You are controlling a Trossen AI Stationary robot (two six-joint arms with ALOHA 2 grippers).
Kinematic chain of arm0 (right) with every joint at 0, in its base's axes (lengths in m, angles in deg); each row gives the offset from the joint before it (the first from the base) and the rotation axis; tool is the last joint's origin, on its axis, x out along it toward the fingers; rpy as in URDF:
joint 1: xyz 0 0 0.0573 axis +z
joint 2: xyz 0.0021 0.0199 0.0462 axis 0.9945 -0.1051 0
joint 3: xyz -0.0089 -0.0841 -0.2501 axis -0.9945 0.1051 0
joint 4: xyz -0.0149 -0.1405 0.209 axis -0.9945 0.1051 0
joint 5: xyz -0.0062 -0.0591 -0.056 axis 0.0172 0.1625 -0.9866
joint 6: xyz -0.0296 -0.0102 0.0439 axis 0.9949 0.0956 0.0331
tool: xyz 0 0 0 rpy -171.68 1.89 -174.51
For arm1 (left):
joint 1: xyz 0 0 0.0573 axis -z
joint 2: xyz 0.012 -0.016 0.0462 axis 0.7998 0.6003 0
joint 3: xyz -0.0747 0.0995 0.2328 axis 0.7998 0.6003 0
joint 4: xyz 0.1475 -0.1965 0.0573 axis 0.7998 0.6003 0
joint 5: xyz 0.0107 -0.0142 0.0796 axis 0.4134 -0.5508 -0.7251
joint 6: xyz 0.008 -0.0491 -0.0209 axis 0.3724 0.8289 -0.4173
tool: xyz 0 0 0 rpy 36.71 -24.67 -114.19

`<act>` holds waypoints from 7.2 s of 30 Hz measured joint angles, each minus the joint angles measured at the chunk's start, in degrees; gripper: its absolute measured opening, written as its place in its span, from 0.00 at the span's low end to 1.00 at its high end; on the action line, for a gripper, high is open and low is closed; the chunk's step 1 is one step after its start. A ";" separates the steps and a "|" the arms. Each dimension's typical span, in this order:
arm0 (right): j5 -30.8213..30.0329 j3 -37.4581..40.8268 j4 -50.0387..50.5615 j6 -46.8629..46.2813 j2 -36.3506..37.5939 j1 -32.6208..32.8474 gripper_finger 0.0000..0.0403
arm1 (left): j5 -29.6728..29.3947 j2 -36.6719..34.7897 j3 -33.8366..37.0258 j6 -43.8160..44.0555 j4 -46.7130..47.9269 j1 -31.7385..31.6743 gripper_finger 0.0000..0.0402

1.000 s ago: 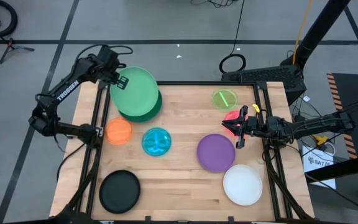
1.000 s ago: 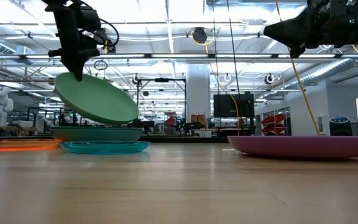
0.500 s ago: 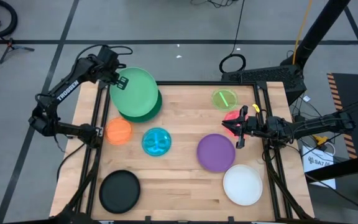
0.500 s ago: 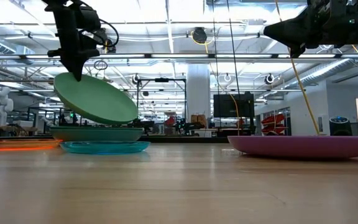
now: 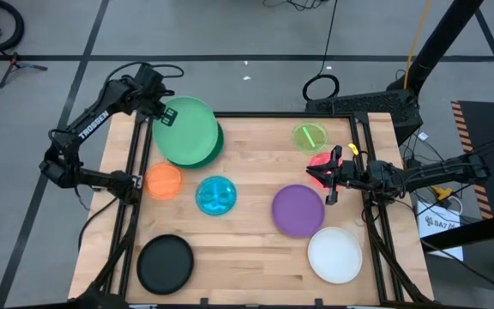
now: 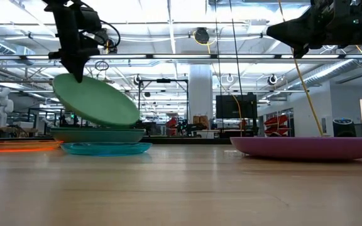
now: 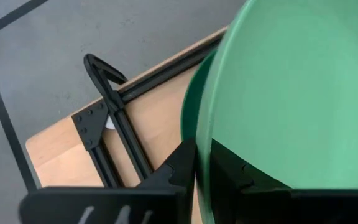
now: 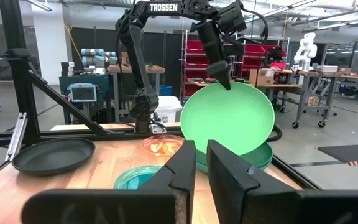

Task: Stack plastic plates
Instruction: Stack the large green plate on top of the large green plate, then stack the medium purple plate on top of the large green plate

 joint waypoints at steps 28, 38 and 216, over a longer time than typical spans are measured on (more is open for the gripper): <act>-2.10 0.00 0.40 -0.97 -0.01 0.00 0.09 | 2.83 -0.04 0.00 6.62 -1.77 23.73 0.44; -2.53 -11.65 10.20 -7.84 -5.54 0.11 0.09 | -1.87 -0.04 0.00 4.15 -17.69 57.92 0.44; 2.74 -98.57 66.43 36.14 -88.60 -11.90 0.01 | -21.19 -39.93 27.26 -6.26 -39.54 74.64 0.44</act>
